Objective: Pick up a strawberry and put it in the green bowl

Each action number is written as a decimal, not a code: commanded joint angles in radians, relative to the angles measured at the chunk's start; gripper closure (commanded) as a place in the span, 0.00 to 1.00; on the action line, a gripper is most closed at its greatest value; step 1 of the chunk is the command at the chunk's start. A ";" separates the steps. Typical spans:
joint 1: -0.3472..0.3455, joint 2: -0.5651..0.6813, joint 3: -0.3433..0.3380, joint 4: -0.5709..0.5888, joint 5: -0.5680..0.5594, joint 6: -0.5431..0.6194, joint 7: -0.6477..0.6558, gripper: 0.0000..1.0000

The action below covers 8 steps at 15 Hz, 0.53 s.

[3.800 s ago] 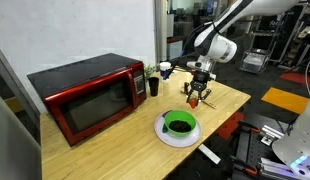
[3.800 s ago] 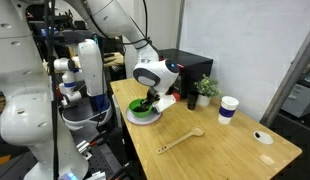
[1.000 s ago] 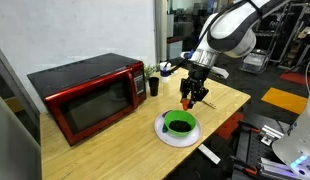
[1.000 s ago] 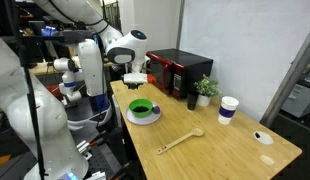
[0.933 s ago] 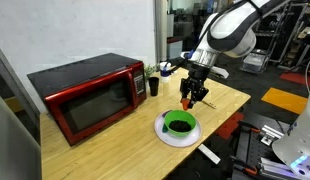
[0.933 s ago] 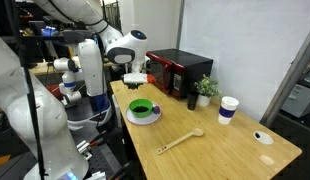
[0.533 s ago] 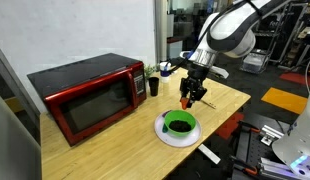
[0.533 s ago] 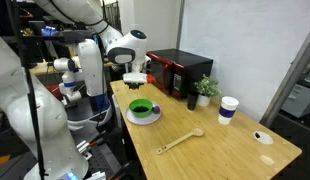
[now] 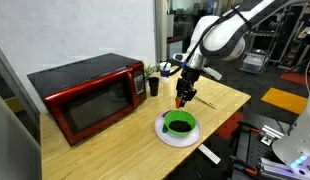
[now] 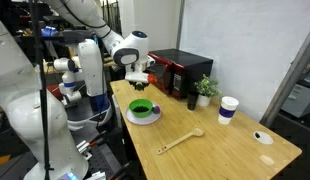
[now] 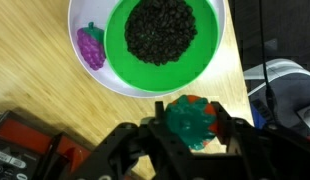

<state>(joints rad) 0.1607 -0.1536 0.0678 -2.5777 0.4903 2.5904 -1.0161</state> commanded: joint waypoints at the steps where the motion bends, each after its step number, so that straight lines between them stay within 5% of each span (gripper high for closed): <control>1: 0.001 0.108 0.002 0.058 -0.064 0.036 0.096 0.77; 8: -0.029 0.252 0.017 0.118 -0.072 0.058 0.146 0.77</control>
<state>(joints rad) 0.1588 0.0269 0.0679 -2.5010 0.4301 2.6246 -0.8871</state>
